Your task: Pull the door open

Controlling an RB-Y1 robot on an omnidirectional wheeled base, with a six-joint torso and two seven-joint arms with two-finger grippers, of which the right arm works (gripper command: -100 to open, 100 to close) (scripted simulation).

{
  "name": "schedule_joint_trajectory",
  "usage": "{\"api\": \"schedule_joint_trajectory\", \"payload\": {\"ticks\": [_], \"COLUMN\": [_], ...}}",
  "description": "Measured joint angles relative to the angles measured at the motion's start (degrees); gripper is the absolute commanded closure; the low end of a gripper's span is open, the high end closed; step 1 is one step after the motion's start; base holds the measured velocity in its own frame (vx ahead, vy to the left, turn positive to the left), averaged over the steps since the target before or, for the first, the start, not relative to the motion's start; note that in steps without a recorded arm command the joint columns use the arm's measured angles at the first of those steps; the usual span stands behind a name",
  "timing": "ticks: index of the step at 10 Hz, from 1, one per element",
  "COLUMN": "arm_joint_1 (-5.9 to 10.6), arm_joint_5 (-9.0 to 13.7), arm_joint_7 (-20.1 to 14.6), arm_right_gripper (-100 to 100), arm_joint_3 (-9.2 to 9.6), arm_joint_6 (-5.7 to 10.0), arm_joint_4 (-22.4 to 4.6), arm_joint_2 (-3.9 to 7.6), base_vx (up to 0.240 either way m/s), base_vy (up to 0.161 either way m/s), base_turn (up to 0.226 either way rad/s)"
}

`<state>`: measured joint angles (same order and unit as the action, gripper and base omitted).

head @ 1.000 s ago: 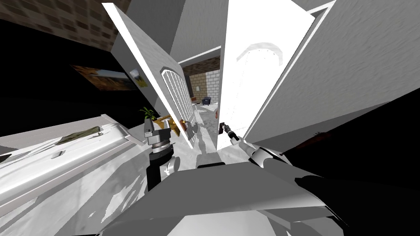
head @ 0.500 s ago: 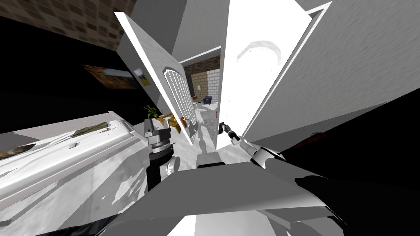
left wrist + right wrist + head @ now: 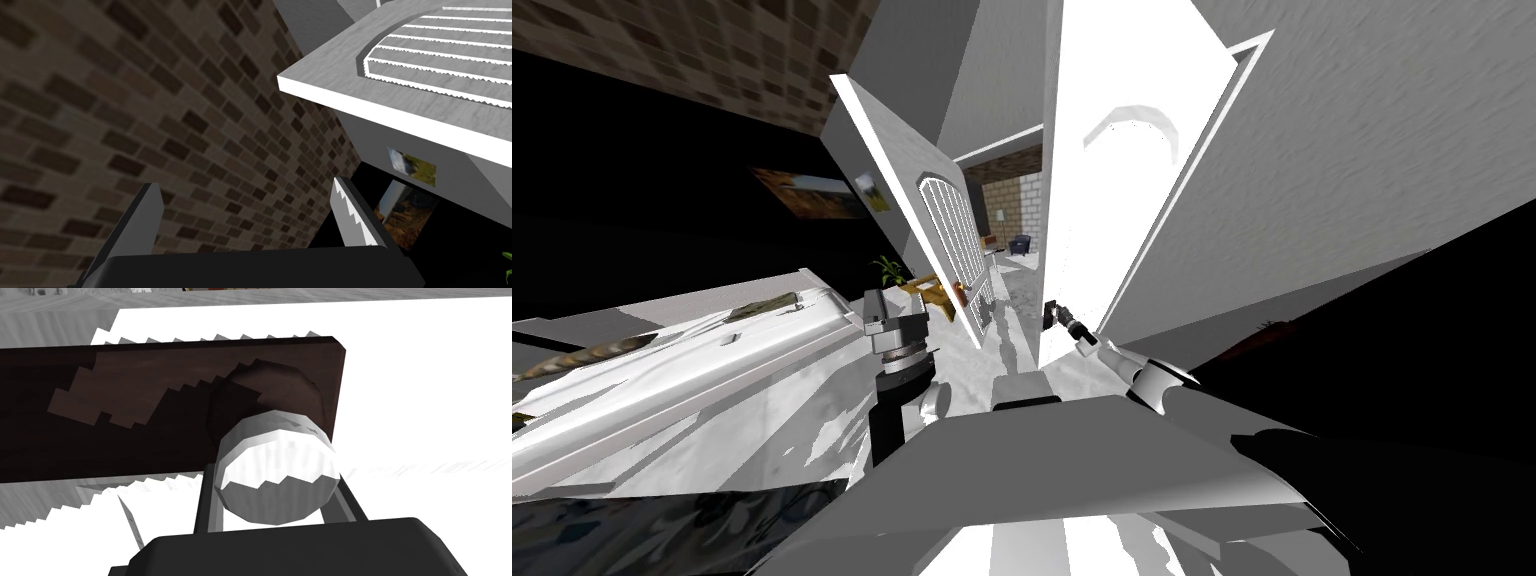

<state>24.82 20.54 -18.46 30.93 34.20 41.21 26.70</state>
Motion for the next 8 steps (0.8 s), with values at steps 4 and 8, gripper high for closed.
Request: {"api": "schedule_joint_trajectory", "payload": {"ticks": [4,8], "arm_joint_1": [0.38,0.4], "arm_joint_5": [0.07,0.17], "arm_joint_7": [-1.74,-3.83], "arm_right_gripper": [100,100], "arm_joint_3": [2.63,6.75], "arm_joint_6": [1.12,3.22], "arm_joint_4": [0.19,1.78], "arm_joint_2": [1.34,3.17], "base_vx": [-0.117,-0.13], "base_vy": [-0.092,-0.13], "base_turn": [0.026,0.019]}}
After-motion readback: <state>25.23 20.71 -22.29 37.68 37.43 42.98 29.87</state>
